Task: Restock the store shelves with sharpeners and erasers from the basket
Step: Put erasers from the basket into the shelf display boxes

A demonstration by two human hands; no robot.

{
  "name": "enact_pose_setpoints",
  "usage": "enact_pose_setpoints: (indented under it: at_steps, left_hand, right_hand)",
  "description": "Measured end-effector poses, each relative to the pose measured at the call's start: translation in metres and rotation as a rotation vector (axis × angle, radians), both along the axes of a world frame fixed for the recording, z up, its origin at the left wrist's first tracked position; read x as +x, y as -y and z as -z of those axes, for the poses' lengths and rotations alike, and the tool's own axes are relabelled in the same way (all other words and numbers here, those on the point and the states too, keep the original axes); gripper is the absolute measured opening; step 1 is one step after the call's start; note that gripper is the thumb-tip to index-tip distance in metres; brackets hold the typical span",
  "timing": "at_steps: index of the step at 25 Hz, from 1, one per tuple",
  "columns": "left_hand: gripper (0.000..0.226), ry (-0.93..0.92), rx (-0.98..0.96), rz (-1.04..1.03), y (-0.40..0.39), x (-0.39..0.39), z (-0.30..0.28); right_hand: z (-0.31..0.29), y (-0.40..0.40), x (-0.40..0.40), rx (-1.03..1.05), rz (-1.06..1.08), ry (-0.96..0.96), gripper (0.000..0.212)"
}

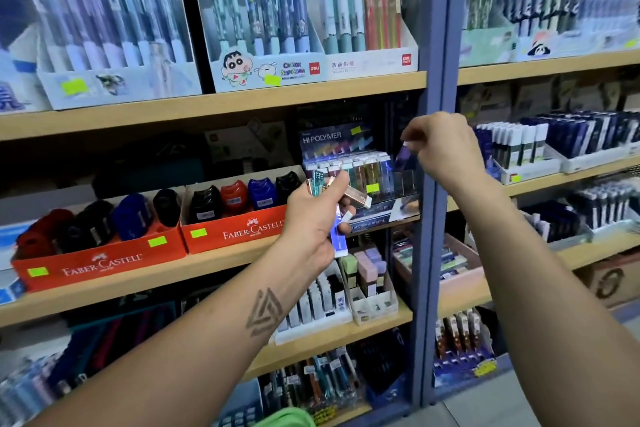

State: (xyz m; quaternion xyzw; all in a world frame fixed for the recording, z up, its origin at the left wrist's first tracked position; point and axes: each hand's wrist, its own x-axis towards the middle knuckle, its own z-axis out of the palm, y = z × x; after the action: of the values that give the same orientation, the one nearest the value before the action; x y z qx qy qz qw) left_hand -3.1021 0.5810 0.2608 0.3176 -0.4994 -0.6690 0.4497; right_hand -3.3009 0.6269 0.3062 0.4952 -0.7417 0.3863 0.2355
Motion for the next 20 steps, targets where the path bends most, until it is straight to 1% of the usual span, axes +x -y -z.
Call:
enact_pose_setpoints:
  at_steps: [2, 5, 8, 12, 14, 15, 16, 17, 18, 19, 20]
  left_hand:
    - [0.028, -0.009, 0.008, 0.003, 0.0, 0.001, 0.0]
    - [0.031, -0.03, 0.035, 0.016, -0.001, 0.003, -0.002]
    - [0.032, -0.063, 0.075, 0.038, -0.002, 0.004, -0.002]
    - [0.024, -0.132, 0.157, 0.05, -0.003, 0.011, -0.003]
    - [0.019, -0.191, 0.202, 0.052, -0.004, 0.014, -0.004]
    - [0.018, -0.224, 0.221, 0.041, -0.003, 0.015, -0.005]
    - [0.019, -0.259, 0.23, 0.025, -0.003, 0.015, -0.006]
    - [0.02, -0.292, 0.225, 0.003, -0.002, 0.015, -0.008]
    - [0.021, -0.321, 0.208, -0.024, 0.0, 0.015, -0.01]
    - [0.023, -0.34, 0.186, -0.059, 0.003, 0.015, -0.011]
    - [0.024, -0.353, 0.168, -0.094, 0.004, 0.015, -0.012]
  right_hand:
    - [-0.001, 0.003, -0.003, 0.034, 0.047, -0.047, 0.019]
    - [0.01, 0.016, -0.004, 0.135, 0.038, -0.027, 0.021]
    - [0.027, 0.032, -0.004, 0.125, 0.062, 0.003, 0.025]
    - [0.028, 0.033, -0.003, 0.154, 0.087, 0.042, 0.045]
    - [0.02, 0.023, 0.007, 0.094, 0.044, 0.029, 0.044]
    - [0.015, 0.018, 0.018, 0.048, -0.037, 0.059, 0.038]
    - [0.01, 0.013, 0.03, 0.011, -0.166, 0.131, 0.03]
    - [0.005, 0.007, 0.047, 0.029, -0.333, 0.289, 0.019]
    - [0.001, 0.0, 0.062, 0.115, -0.529, 0.465, 0.007]
    - [-0.003, -0.005, 0.076, 0.242, -0.682, 0.608, 0.016]
    - [-0.005, -0.009, 0.086, 0.381, -0.777, 0.691, 0.032]
